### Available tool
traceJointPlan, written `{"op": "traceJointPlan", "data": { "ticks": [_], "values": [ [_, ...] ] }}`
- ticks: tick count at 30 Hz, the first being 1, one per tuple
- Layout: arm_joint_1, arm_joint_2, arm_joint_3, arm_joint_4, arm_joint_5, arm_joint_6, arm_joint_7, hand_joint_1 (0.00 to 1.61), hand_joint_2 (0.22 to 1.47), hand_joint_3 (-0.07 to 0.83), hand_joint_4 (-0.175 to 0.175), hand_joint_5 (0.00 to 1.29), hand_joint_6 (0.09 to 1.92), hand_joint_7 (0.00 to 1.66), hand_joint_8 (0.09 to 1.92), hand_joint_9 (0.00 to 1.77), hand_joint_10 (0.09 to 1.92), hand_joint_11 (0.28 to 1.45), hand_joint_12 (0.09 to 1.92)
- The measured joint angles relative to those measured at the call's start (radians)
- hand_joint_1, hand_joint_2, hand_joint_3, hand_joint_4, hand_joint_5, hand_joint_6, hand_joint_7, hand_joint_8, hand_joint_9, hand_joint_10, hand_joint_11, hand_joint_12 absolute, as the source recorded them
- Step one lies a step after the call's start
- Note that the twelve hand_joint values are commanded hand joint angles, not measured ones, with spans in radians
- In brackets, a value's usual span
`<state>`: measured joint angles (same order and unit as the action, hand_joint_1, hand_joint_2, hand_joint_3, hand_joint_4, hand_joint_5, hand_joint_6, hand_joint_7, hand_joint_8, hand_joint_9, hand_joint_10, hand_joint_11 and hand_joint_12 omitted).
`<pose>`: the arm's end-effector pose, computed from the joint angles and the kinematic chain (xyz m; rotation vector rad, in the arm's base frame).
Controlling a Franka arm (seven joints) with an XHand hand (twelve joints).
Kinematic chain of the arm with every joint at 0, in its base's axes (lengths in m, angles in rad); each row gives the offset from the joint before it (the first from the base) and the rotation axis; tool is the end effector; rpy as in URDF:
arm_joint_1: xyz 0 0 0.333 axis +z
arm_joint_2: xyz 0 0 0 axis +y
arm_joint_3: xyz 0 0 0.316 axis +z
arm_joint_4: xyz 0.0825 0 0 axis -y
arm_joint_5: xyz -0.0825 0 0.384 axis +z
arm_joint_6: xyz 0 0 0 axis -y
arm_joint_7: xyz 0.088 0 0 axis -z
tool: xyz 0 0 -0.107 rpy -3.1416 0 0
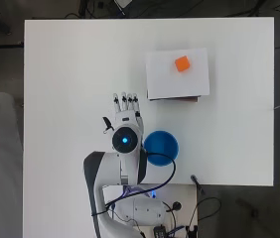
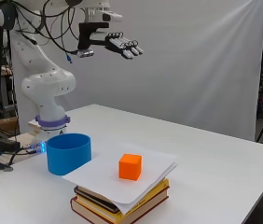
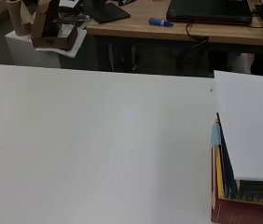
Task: Teleoperate dual arm-hand system to pick and place objects
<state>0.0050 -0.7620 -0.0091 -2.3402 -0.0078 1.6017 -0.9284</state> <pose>0.3166 -0.0029 0.5933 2.7994 1.3990 0.0318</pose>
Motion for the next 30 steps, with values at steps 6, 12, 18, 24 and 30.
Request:
{"op": "traceJointPlan", "data": {
  "ticks": [6, 12, 18, 24, 30],
  "values": [
    [0.003, 0.092, -0.015, 0.066, -0.005, 0.064, -0.046, 0.11, 1.17, 0.005, 0.092, 0.34, 0.09, 0.38, 0.09, 0.49, 0.09, 0.48, 0.09],
    [0.000, 0.237, -0.036, 0.171, -0.008, 0.069, -0.037, 0.09, 1.14, -0.007, 0.089, 0.35, 0.09, 0.38, 0.09, 0.50, 0.09, 0.48, 0.09],
    [-0.009, 0.454, -0.115, 0.340, 0.028, 0.083, -0.057, 0.09, 1.09, -0.015, 0.050, 0.21, 0.09, 0.27, 0.09, 0.42, 0.09, 0.47, 0.09],
    [-0.028, 0.602, -0.196, 0.446, 0.051, 0.144, -0.086, 0.07, 1.03, -0.021, 0.054, 0.08, 0.09, 0.17, 0.09, 0.38, 0.09, 0.47, 0.09],
    [-0.067, 0.797, -0.246, 0.589, 0.095, 0.120, -0.108, 0.09, 1.02, -0.009, 0.043, 0.05, 0.09, 0.15, 0.09, 0.37, 0.09, 0.48, 0.09]
  ]
}}
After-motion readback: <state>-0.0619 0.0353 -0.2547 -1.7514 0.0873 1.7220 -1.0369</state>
